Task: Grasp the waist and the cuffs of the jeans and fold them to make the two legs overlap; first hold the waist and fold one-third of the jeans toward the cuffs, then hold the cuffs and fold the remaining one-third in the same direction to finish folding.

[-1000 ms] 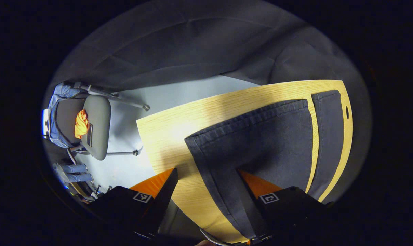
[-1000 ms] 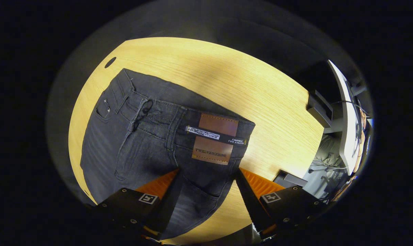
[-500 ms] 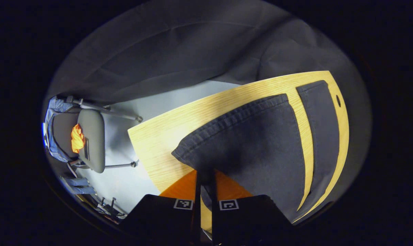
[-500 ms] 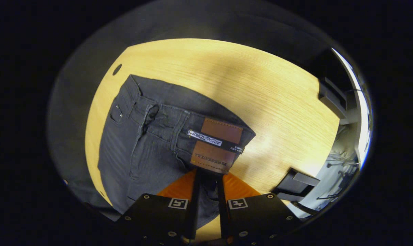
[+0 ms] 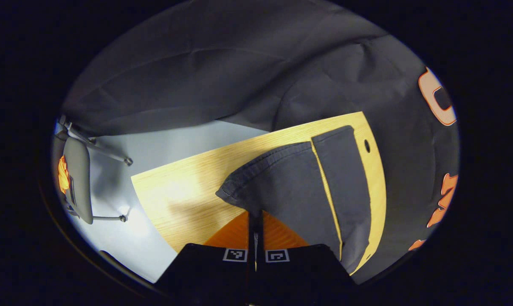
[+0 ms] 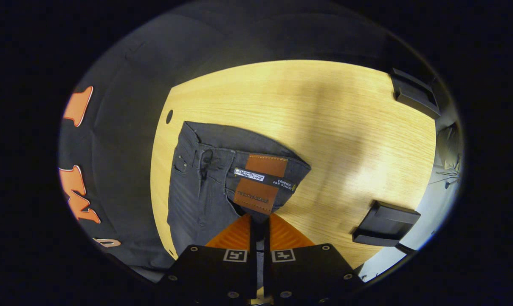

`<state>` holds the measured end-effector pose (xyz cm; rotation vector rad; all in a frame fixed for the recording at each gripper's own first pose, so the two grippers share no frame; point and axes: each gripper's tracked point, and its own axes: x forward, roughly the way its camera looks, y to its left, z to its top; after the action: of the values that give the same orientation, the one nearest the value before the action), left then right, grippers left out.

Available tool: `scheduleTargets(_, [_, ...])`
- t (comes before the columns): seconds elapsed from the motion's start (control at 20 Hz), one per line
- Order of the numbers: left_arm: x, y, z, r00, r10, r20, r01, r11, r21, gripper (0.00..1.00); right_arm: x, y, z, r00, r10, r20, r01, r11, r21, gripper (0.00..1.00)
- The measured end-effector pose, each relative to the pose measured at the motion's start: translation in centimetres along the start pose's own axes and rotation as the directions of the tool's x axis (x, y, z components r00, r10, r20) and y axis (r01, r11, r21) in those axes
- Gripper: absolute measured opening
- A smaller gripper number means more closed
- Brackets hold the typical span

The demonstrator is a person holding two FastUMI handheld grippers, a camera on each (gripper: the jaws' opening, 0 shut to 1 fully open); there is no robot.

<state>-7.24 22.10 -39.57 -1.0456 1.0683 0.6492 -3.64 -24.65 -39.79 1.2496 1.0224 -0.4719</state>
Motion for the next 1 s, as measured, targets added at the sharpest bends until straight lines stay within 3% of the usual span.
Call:
scheduleTargets(0.15, [-1.9,-2.5,1.3,0.997,-0.069,0.022,0.068,0.996,0.052,0.01,-1.3,3.0,0.1,0.998,0.066,0.022,-0.066,0.998,-0.002,0.07])
scheduleTargets(0.6, [-1.8,-11.5,6.0,0.976,-0.217,0.029,0.208,0.961,0.185,0.01,-4.3,9.3,1.4,0.986,0.126,0.106,-0.127,0.992,-0.001,0.07])
scheduleTargets(1.0, [1.1,-17.0,9.3,0.971,-0.237,-0.024,0.231,0.912,0.338,0.01,-5.5,12.2,1.5,0.982,0.107,0.158,-0.111,0.994,0.014,0.07])
